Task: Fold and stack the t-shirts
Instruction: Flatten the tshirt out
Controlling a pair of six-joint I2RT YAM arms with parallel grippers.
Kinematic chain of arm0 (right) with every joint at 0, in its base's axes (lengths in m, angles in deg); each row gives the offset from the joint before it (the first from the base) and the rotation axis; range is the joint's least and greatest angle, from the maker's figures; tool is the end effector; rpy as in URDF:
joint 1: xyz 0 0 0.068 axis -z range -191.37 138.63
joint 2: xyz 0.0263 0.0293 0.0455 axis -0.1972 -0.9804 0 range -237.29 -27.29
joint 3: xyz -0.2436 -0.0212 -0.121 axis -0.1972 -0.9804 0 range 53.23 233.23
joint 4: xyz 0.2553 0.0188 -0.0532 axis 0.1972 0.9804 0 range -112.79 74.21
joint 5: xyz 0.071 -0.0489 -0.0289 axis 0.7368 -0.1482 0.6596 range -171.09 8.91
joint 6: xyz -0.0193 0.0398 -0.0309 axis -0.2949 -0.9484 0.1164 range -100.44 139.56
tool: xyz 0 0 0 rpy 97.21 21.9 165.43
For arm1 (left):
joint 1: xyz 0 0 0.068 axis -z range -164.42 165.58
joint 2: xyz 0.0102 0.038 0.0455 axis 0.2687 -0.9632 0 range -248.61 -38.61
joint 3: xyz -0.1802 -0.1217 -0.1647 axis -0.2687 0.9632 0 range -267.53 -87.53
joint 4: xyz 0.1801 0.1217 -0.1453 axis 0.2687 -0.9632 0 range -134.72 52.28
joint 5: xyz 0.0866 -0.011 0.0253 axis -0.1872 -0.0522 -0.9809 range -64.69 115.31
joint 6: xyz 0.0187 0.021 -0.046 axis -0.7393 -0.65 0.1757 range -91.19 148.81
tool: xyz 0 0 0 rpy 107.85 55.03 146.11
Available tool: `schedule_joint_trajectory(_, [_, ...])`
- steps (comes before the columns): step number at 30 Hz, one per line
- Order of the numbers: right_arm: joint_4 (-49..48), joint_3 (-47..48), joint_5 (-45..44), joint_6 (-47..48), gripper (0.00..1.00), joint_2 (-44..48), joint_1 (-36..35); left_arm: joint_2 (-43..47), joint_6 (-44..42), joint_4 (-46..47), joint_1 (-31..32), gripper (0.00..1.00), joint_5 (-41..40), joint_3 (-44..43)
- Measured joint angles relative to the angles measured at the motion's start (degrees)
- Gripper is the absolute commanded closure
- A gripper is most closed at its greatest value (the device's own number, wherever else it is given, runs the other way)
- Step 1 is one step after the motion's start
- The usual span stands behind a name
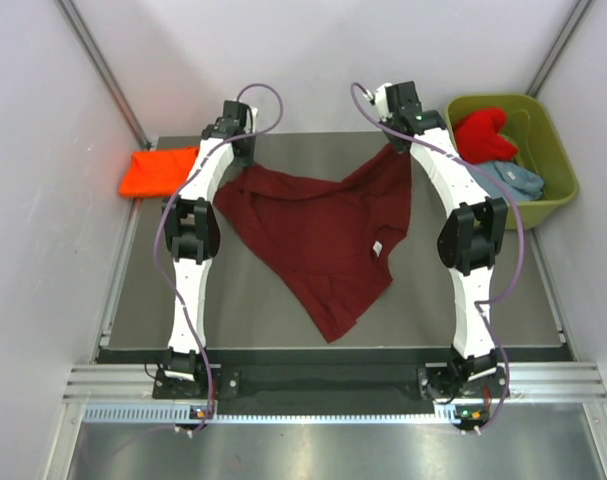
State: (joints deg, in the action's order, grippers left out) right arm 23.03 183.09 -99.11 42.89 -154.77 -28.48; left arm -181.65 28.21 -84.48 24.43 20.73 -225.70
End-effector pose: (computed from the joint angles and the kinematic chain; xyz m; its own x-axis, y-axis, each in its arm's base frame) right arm 0.4824 0.1368 0.3189 -0.5777 -0.5718 -0.5825 -0.3200 0.8151 -0.4829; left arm 0.5420 -0.0814 0.2252 -0.7737 0.1310 -0.6199 0.1124 0.9913 0.0691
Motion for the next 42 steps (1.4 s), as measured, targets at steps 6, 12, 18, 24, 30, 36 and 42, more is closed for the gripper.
schedule_joint_trajectory(6, [-0.02,0.00,-0.26,0.02,1.00,-0.13,-0.24,0.00,0.07,4.63,0.50,1.00,1.99,-4.24])
schedule_joint_trajectory(12, [-0.04,0.02,-0.72,0.04,1.00,-0.28,-0.74,0.13,-0.81,6.51,1.51,1.00,6.01,-3.54])
schedule_joint_trajectory(18, [-0.33,0.44,-1.01,0.07,1.00,-0.94,-1.29,4.15,-7.48,15.85,5.07,1.00,6.16,8.48])
schedule_joint_trajectory(24, [-0.42,0.44,-1.31,0.11,1.00,-1.31,-1.44,9.51,-17.77,23.45,12.09,1.00,2.36,20.11])
schedule_joint_trajectory(30, [-0.42,0.44,-1.40,0.15,1.00,-1.60,-1.49,10.82,-18.80,21.99,15.82,0.73,6.14,21.18])
schedule_joint_trajectory(36, [-0.42,0.46,-1.38,0.15,1.00,-1.64,-1.49,10.82,-15.89,17.84,14.21,0.25,7.45,21.18])
schedule_joint_trajectory(42, [-0.42,0.46,-1.36,0.11,1.00,-1.64,-1.49,10.75,-7.78,15.43,8.96,0.26,6.75,18.73])
